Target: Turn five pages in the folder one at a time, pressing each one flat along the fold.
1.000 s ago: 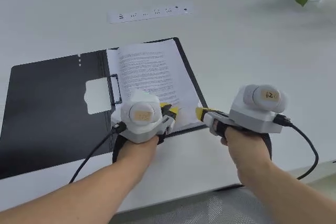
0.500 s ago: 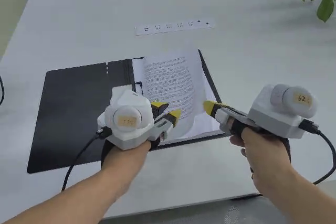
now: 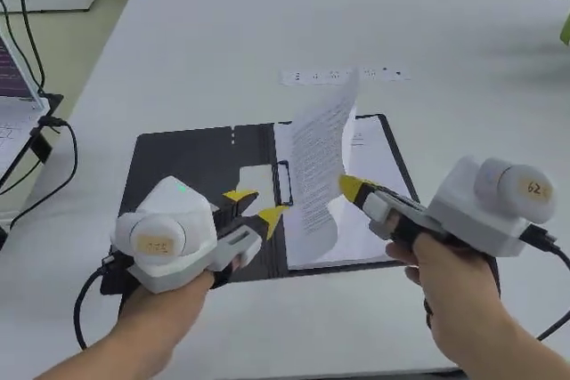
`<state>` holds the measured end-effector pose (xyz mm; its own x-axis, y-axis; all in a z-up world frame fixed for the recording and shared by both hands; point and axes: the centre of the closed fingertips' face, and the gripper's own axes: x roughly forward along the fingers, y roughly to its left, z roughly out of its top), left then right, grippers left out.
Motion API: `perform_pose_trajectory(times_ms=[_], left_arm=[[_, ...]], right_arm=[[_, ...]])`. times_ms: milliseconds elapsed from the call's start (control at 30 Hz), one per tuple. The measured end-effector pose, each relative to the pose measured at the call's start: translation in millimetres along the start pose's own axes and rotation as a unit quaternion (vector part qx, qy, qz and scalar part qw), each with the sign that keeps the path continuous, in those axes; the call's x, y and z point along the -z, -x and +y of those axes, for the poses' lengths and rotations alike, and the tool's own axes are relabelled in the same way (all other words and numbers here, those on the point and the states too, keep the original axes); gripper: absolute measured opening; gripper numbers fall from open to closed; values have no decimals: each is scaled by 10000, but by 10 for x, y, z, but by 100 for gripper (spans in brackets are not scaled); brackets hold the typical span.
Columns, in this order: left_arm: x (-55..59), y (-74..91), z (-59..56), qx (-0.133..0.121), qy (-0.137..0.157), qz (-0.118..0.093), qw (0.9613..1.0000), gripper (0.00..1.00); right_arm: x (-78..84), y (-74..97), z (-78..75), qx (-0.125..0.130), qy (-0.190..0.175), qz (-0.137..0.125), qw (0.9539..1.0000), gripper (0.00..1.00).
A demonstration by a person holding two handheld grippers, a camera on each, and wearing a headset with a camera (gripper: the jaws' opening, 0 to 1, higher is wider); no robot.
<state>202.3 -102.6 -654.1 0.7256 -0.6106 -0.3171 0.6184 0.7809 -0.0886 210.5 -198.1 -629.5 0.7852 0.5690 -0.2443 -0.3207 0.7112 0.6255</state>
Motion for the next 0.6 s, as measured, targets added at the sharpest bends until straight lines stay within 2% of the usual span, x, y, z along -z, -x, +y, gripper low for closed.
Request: perform_pose_trajectory(times_ms=[100,167,333,433,600], left_arm=[[-17,155,152,-156,77,-79,9998,23],[-12,220,212,-221,108,-78,9997,22],[17,454,427,-438,164,-140,9988,22],[51,572,555,-611,208,-168,9978,22],[91,740,703,-798,266,-196,9963,22]], right_arm=[[63,-124,192,-177,65,76,9998,0],[120,-202,281,-252,81,146,9995,0],[349,-469,546,-475,226,434,9977,0],[509,-623,653,-558,312,610,9961,0],[788,-852,772,-608,345,901,9935,0]])
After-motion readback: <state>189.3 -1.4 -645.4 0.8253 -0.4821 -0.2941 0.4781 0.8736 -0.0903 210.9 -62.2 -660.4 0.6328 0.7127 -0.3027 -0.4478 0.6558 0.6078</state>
